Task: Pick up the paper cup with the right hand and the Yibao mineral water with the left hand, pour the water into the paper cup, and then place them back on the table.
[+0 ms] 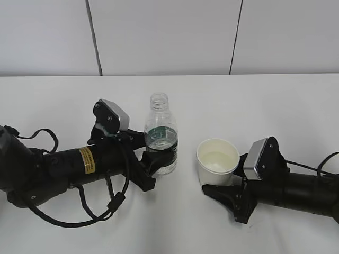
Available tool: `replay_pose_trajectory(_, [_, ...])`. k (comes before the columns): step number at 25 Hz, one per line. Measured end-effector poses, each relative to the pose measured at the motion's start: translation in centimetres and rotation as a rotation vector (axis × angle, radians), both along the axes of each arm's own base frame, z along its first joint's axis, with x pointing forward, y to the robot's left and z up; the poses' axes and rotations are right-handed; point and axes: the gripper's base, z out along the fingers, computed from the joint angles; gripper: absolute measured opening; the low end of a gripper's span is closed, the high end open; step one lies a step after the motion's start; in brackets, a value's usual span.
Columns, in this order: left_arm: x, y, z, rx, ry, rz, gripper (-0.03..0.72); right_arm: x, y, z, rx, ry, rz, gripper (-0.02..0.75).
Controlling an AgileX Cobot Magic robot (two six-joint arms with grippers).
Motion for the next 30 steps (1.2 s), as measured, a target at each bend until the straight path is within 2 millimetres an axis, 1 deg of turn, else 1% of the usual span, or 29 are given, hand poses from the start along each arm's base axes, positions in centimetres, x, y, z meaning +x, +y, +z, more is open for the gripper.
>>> replay_pose_trajectory(3, [0.0,0.1,-0.2,0.016,0.009,0.005,0.465,0.0,0.0,0.1,0.007,-0.005,0.0,0.639])
replay_pose_trajectory(6, [0.1,0.1,-0.2,0.02,0.01,0.006,0.477,0.0,0.0,0.1,0.011,-0.008,0.001,0.661])
replay_pose_trajectory(9, [0.0,0.0,-0.3,0.027,0.025,-0.005,0.482,-0.1,0.0,0.1,0.017,-0.001,-0.002,0.661])
replay_pose_trajectory(15, [-0.4,-0.1,-0.4,0.05,0.065,-0.039,0.486,-1.7,-0.3,-0.4,0.026,0.067,-0.059,0.657])
replay_pose_trajectory(20, [-0.1,0.7,0.0,0.136,0.082,-0.016,0.486,-2.7,-0.5,-0.5,0.043,0.097,-0.1,0.643])
replay_pose_trajectory(23, [0.1,1.2,0.4,0.171,0.076,-0.011,0.486,-3.2,-0.7,-0.5,0.047,0.111,-0.123,0.636])
replay_pose_trajectory(27, [0.5,2.0,1.8,0.177,0.057,0.012,0.487,-3.8,-0.8,-0.3,0.048,0.124,-0.147,0.631])
replay_pose_trajectory(30, [0.5,2.6,2.1,0.219,0.084,0.024,0.487,-4.4,-1.1,0.0,0.033,0.126,-0.175,0.624])
